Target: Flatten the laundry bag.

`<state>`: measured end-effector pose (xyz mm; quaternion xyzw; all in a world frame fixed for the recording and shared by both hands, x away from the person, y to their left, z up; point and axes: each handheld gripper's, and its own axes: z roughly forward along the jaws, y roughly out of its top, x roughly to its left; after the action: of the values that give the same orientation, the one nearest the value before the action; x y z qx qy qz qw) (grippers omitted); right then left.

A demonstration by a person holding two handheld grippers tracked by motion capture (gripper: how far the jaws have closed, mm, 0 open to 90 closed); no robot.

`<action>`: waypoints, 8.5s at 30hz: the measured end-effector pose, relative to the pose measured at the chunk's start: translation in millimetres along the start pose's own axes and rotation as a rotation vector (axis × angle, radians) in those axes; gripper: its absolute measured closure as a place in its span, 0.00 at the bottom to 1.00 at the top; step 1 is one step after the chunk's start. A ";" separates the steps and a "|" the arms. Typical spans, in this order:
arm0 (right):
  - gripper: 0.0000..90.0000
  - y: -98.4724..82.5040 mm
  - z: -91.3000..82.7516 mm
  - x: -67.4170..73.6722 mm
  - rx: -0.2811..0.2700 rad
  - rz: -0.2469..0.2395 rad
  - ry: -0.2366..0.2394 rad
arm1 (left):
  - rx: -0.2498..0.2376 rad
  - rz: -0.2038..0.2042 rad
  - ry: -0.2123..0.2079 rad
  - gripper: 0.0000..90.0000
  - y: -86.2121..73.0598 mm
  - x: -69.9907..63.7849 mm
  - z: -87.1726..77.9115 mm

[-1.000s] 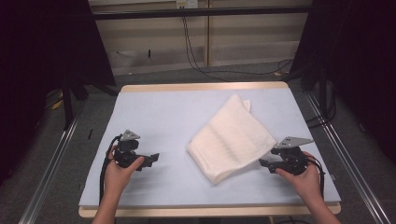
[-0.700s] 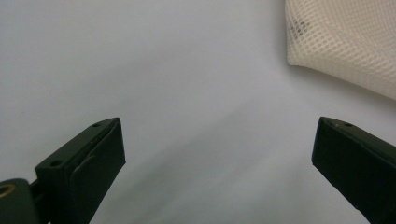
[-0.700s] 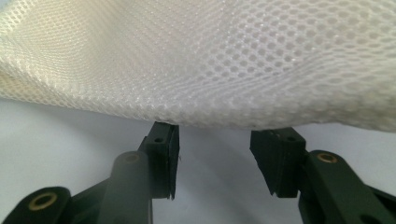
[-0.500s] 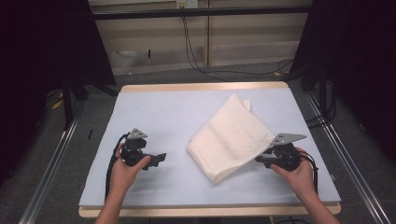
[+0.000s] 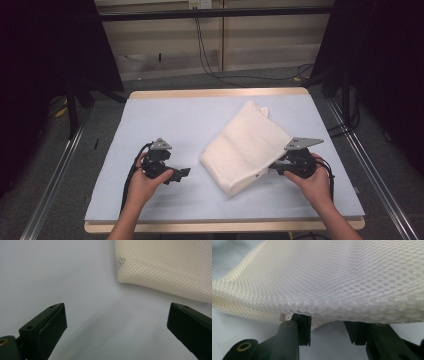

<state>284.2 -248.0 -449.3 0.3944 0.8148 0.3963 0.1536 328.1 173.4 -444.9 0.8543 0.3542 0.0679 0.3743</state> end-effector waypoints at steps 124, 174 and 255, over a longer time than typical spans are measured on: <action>0.94 -13.1 9.7 6.3 0.037 -0.020 -0.002 | -0.004 -0.077 -0.050 0.93 75.6 -3.6 -11.8; 0.93 -17.6 7.0 -2.3 0.046 -0.011 -0.036 | -0.033 -0.162 0.094 0.91 63.2 47.3 -19.1; 0.62 13.0 18.8 -48.6 -0.032 0.324 -0.116 | 0.096 -0.260 0.109 0.43 79.5 121.0 23.9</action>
<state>332.8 -270.4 -454.4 0.5405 0.7237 0.4053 0.1407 470.8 201.4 -425.2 0.8133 0.4843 0.0482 0.3190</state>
